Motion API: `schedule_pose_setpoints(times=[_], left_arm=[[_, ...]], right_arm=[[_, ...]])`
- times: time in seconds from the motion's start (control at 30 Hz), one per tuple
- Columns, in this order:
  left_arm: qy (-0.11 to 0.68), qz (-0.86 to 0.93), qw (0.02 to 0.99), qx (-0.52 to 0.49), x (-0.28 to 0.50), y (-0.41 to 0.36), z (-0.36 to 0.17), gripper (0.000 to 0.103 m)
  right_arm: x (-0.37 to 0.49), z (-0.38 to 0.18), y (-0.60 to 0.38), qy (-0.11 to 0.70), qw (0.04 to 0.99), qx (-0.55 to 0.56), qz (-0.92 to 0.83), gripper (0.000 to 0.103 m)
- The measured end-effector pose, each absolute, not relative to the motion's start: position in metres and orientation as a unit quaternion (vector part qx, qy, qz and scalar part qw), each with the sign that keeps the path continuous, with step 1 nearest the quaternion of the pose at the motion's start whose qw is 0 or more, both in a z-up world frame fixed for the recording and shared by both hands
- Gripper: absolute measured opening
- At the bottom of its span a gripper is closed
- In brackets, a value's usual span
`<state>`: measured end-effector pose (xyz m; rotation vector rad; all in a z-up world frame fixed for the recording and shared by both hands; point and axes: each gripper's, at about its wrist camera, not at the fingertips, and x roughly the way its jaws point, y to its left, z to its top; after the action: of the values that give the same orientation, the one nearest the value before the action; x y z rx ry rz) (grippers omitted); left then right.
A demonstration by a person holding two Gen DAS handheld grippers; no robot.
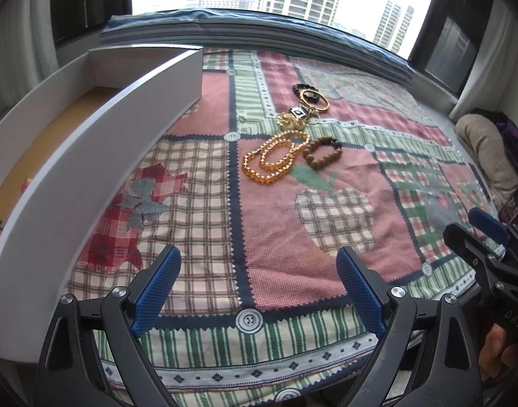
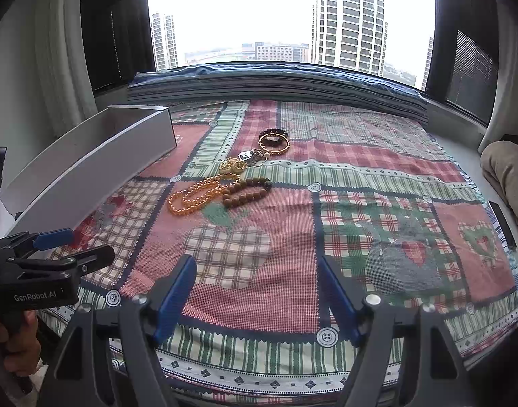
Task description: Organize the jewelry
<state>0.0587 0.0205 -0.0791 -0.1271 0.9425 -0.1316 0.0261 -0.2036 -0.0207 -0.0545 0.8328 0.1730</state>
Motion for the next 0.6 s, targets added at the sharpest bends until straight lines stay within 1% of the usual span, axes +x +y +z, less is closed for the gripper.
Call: schedule_pose_setpoints(times=[0.27, 0.47, 0.6], left_arm=[[0.468, -0.096, 0.878, -0.043, 0.104, 0.022, -0.075, 0.094], [0.499, -0.147, 0.854, 0.029, 0.167, -0.002, -0.087, 0.094], [0.496, -0.155, 0.851, 0.082, 0.200, -0.022, -0.107, 0.092]], right_arm=[[0.029, -0.026, -0.213, 0.409, 0.909, -0.016, 0.079, 0.075], [0.030, -0.031, -0.222, 0.413, 0.907, -0.005, 0.076, 0.075], [0.030, -0.033, -0.227, 0.416, 0.906, 0.003, 0.072, 0.075]])
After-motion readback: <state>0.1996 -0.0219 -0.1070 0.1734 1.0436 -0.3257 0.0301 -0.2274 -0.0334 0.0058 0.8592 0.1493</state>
